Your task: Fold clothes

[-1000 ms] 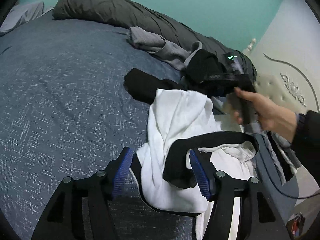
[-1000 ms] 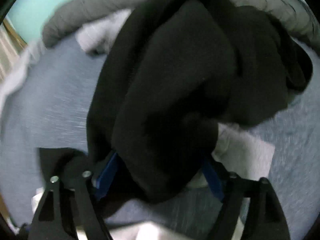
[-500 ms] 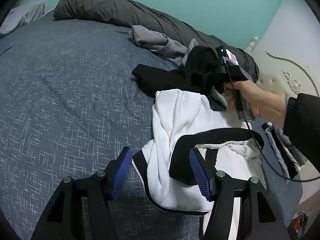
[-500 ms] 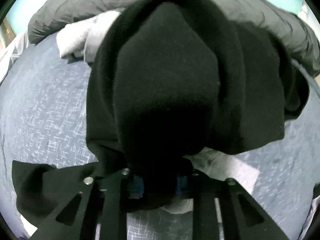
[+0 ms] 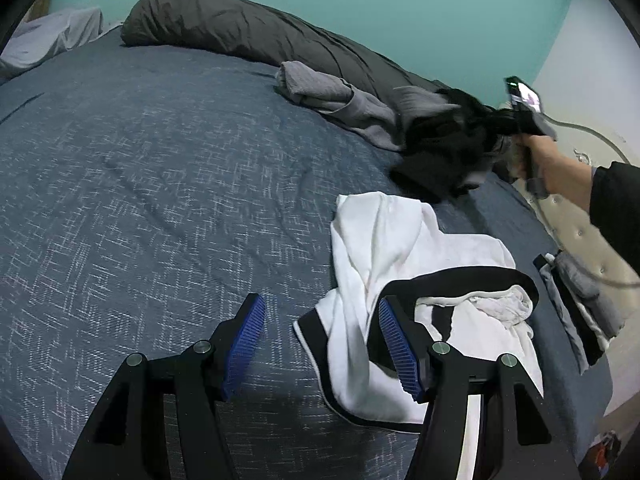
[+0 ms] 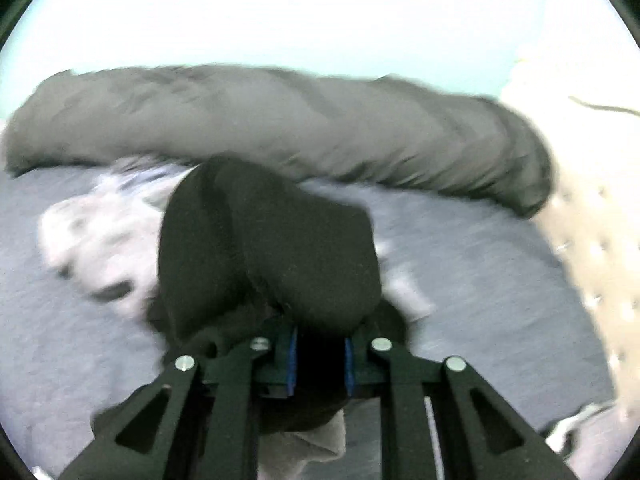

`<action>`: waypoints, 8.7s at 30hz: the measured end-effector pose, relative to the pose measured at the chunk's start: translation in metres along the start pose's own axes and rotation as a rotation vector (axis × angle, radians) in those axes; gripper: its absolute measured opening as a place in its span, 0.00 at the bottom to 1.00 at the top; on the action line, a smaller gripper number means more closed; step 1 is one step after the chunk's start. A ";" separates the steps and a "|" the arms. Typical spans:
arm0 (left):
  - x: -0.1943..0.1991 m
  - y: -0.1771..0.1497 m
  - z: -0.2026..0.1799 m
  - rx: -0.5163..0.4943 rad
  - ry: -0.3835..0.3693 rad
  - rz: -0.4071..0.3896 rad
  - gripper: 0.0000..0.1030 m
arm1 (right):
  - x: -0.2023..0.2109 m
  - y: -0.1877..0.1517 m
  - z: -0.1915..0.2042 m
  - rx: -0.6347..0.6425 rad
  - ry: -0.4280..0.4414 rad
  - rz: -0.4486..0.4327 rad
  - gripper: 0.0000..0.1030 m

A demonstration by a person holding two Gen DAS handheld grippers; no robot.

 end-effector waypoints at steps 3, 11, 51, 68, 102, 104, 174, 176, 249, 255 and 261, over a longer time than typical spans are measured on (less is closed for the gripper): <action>-0.002 -0.001 0.001 -0.003 0.003 0.004 0.62 | 0.000 0.007 -0.052 0.013 -0.117 -0.017 0.15; -0.006 -0.005 -0.002 -0.023 0.008 0.019 0.62 | -0.028 -0.043 -0.149 0.098 -0.323 0.079 0.16; 0.004 0.010 -0.033 -0.099 -0.037 0.019 0.62 | 0.165 -0.247 0.078 0.269 0.627 0.194 0.57; -0.027 -0.018 -0.044 -0.166 -0.049 0.137 0.44 | 0.160 -0.289 0.066 0.302 0.582 0.252 0.19; -0.111 0.125 -0.054 -0.234 0.025 0.215 0.05 | 0.077 -0.161 0.080 0.149 0.518 0.200 0.04; -0.130 0.138 -0.049 -0.226 0.033 0.237 0.05 | 0.058 -0.152 0.087 0.171 0.495 0.207 0.04; -0.039 -0.035 0.013 0.075 0.003 0.311 0.18 | 0.129 -0.324 0.012 -0.399 0.604 0.341 0.30; -0.038 -0.034 0.012 0.068 0.006 0.300 0.16 | 0.128 -0.322 0.015 -0.391 0.599 0.337 0.16; 0.083 -0.004 0.148 0.240 0.193 0.268 0.50 | 0.209 -0.371 -0.167 -0.541 0.397 0.268 0.47; 0.128 -0.053 0.089 0.171 0.114 0.298 0.50 | 0.268 -0.408 -0.127 -0.507 0.495 0.297 0.49; 0.141 -0.092 0.031 0.106 0.047 0.343 0.50 | 0.308 -0.440 -0.087 -0.509 0.574 0.359 0.49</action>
Point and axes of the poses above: each gripper's, at about its wrist camera, not at the fingertips, and x roughly against the way its jaws point, z to its left, y to its top, the point moved 10 cm from there along -x, roughly the way its jaws point, and after that the axes turned 1 degree about -z, right-handed, at the moved point
